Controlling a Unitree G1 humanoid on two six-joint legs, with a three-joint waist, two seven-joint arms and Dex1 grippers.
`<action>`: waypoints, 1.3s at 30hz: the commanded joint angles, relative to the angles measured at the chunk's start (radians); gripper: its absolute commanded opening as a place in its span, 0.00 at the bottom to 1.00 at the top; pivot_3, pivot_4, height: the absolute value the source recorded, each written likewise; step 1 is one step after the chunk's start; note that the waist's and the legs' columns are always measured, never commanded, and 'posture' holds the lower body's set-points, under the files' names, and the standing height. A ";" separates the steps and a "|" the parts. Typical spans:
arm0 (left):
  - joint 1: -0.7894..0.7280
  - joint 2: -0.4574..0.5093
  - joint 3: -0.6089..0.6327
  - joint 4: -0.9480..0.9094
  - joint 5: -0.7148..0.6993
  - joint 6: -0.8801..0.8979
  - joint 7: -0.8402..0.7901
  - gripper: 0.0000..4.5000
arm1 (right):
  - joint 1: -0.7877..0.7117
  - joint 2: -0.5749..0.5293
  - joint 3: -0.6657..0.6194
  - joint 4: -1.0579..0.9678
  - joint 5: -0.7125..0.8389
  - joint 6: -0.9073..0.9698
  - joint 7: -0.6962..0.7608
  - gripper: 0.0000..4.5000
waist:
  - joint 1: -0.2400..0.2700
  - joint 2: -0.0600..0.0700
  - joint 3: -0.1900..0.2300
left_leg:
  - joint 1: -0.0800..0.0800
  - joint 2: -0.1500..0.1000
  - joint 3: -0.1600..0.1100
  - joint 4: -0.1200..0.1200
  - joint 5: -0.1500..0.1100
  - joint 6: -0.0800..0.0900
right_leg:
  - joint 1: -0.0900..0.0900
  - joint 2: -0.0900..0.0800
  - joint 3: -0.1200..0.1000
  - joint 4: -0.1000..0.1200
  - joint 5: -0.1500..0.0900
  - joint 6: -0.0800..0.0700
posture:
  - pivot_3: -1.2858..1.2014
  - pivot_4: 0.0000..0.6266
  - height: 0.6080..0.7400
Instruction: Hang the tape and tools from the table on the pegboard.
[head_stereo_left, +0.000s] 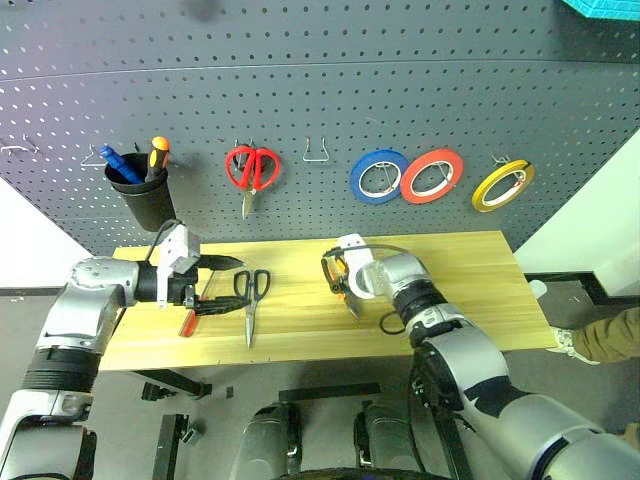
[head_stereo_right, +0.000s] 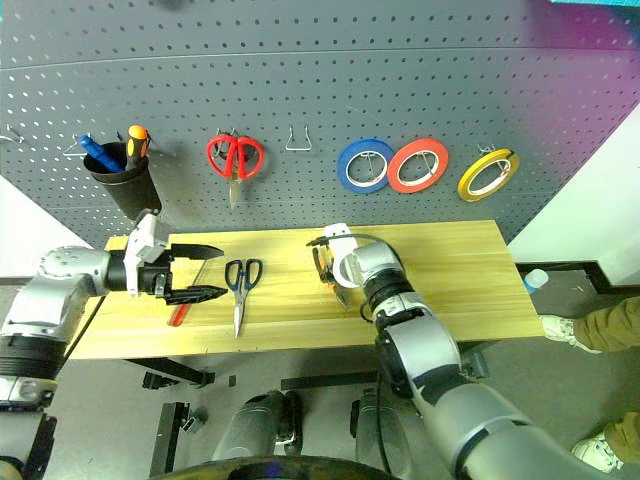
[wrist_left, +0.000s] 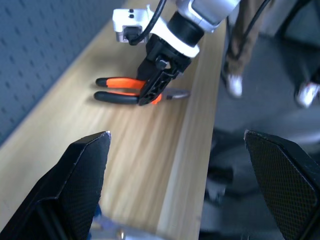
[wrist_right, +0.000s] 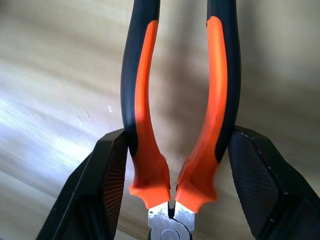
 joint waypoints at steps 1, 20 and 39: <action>0.033 0.015 0.069 -0.066 -0.058 0.012 0.006 1.00 | 0.083 -0.067 -0.010 -0.434 0.074 0.217 0.057 0.60 | 0.002 0.000 0.000 | 0.000 0.000 0.000 0.000 0.000 0.000 | 0.000 0.000 0.000 0.000 0.000 0.000 | 0.56 0.15 1.00; -0.007 -0.091 0.287 -0.148 -0.232 -0.014 0.221 1.00 | 0.118 -0.082 -0.231 -1.152 0.319 0.216 0.060 0.60 | 0.005 -0.006 -0.003 | -0.001 0.000 0.000 0.002 0.002 0.002 | 0.000 0.005 -0.001 0.001 0.002 0.003 | 0.55 0.08 1.00; -0.026 -0.112 0.282 -0.099 -0.209 -0.044 0.253 1.00 | -0.287 0.073 -0.078 -0.192 0.090 -0.912 -0.025 0.59 | 0.005 -0.014 -0.009 | -0.001 0.000 0.001 0.002 0.011 -0.005 | 0.000 0.008 -0.001 0.002 0.007 0.004 | 0.57 0.03 1.00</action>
